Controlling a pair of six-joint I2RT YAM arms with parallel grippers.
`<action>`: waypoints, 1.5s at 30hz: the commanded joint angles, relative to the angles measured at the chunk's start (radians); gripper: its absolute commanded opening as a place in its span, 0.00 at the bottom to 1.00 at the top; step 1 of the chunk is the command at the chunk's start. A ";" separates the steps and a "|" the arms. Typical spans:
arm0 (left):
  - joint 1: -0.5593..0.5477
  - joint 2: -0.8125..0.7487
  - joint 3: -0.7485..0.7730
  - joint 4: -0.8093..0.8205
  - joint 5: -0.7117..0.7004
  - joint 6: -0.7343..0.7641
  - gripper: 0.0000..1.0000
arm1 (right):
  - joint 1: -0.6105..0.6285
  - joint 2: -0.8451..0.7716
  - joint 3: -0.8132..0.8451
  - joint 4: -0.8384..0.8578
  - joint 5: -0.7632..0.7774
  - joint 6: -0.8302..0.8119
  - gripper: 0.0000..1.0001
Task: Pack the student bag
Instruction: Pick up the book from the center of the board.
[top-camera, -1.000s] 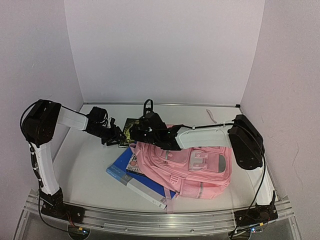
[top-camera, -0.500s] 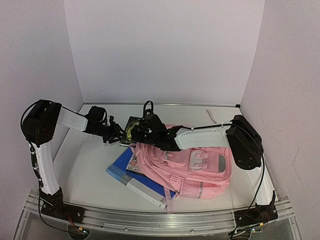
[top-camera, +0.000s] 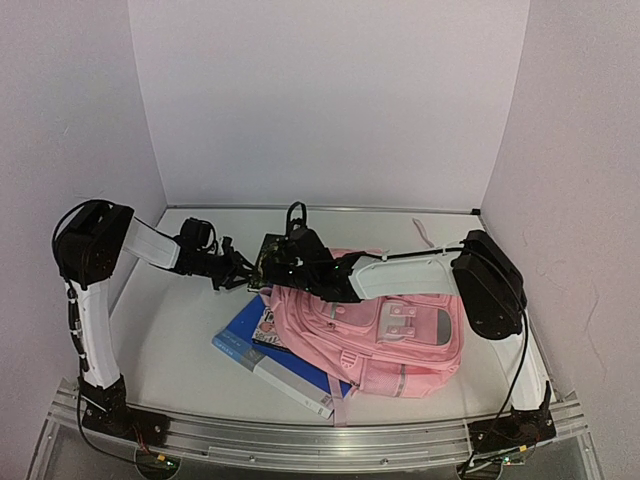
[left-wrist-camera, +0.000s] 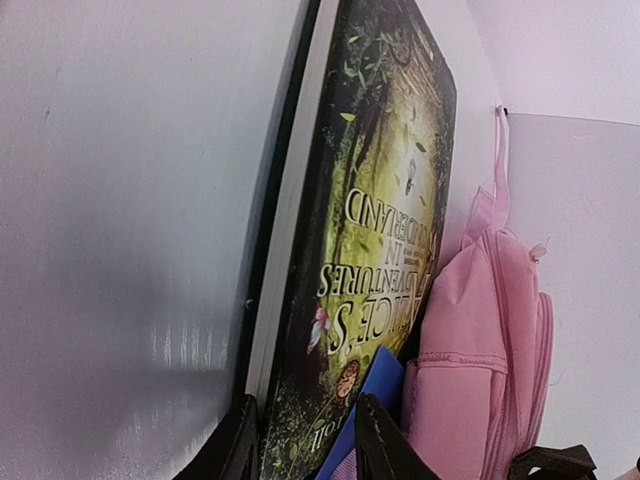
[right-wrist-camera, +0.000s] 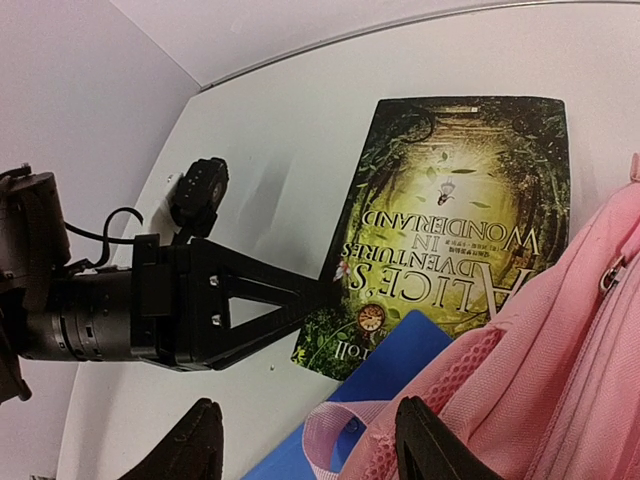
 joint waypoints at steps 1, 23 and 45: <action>-0.007 0.035 0.020 0.066 0.082 -0.029 0.33 | -0.004 0.003 -0.003 -0.004 0.020 0.003 0.58; 0.076 -0.197 -0.145 0.236 0.068 -0.049 0.00 | -0.004 -0.071 -0.061 -0.004 0.066 -0.019 0.58; 0.299 -0.590 -0.432 -0.185 -0.043 0.136 0.11 | -0.004 0.173 0.231 -0.028 -0.278 -0.134 0.68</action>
